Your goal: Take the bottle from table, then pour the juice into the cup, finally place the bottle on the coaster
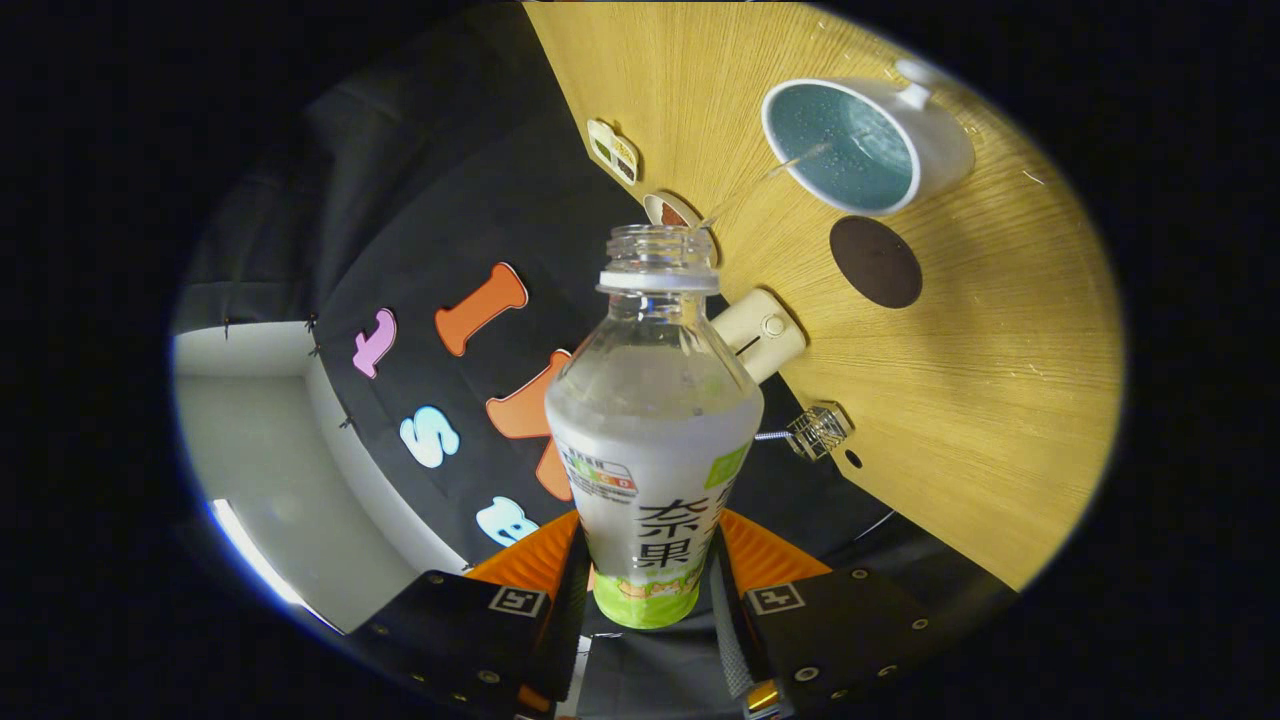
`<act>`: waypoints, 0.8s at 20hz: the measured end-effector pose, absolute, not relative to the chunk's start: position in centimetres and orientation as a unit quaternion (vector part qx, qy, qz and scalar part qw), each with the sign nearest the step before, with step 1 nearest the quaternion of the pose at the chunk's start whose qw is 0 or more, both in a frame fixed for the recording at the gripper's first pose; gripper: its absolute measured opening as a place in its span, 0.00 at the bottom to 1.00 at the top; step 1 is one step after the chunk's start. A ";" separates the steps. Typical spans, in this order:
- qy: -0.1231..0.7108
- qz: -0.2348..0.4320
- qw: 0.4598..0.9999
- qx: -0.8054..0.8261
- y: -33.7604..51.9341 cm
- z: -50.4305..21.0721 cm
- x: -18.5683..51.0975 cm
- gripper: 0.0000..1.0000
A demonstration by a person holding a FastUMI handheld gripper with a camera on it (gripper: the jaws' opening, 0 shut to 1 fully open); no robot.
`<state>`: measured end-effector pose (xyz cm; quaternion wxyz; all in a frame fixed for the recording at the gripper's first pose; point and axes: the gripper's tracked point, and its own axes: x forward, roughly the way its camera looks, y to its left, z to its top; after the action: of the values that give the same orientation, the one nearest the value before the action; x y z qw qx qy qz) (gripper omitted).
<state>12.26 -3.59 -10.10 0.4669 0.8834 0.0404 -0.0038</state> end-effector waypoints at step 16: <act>0.147 -0.093 0.784 0.596 -3.3 -17.8 11.7 0.58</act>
<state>11.73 -3.33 -17.77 0.7841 0.5957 0.1475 -0.0931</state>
